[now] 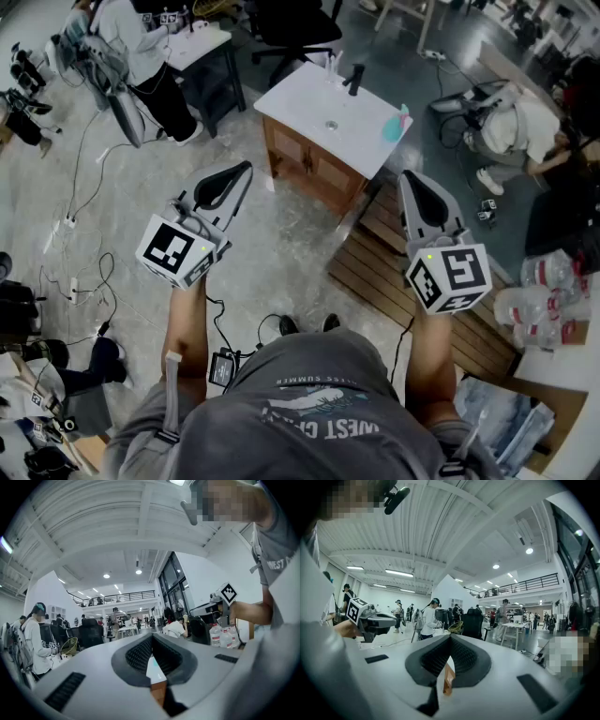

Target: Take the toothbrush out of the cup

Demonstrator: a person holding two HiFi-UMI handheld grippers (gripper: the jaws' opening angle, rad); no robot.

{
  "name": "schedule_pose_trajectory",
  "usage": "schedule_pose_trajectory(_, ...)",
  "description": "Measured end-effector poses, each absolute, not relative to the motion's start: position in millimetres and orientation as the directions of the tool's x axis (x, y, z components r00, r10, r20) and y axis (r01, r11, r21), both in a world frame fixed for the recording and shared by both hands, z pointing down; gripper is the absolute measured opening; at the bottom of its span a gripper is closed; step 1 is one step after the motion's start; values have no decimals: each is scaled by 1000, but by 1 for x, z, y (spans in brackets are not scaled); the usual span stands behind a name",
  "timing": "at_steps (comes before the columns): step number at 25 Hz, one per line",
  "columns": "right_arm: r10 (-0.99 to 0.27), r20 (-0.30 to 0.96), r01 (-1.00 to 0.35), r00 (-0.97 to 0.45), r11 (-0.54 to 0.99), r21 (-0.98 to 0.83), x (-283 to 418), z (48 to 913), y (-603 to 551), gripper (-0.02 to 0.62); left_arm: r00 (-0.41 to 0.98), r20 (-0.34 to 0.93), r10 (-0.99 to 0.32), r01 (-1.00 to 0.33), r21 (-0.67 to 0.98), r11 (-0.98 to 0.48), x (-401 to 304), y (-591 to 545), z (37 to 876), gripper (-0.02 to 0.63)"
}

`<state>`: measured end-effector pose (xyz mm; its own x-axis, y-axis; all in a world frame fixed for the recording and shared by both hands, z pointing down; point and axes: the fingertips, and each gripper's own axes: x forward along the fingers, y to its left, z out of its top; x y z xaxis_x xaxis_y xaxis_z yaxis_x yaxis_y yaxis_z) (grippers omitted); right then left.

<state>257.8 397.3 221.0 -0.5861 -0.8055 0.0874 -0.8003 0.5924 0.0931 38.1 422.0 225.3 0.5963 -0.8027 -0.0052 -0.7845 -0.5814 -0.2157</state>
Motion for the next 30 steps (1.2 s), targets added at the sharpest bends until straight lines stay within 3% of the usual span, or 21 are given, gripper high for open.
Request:
schedule_pose_trajectory(13,-806,67,-804,-588,592,53,221,220,380,11,583,-9,-812,-797,-201,-570,-7,419,230,-2)
schedule_pose_trajectory(30,-750,58,-752,-659,659,-24,206,253,199,11,481,57,-875,-846,-233,-480,-36,293,246,-2)
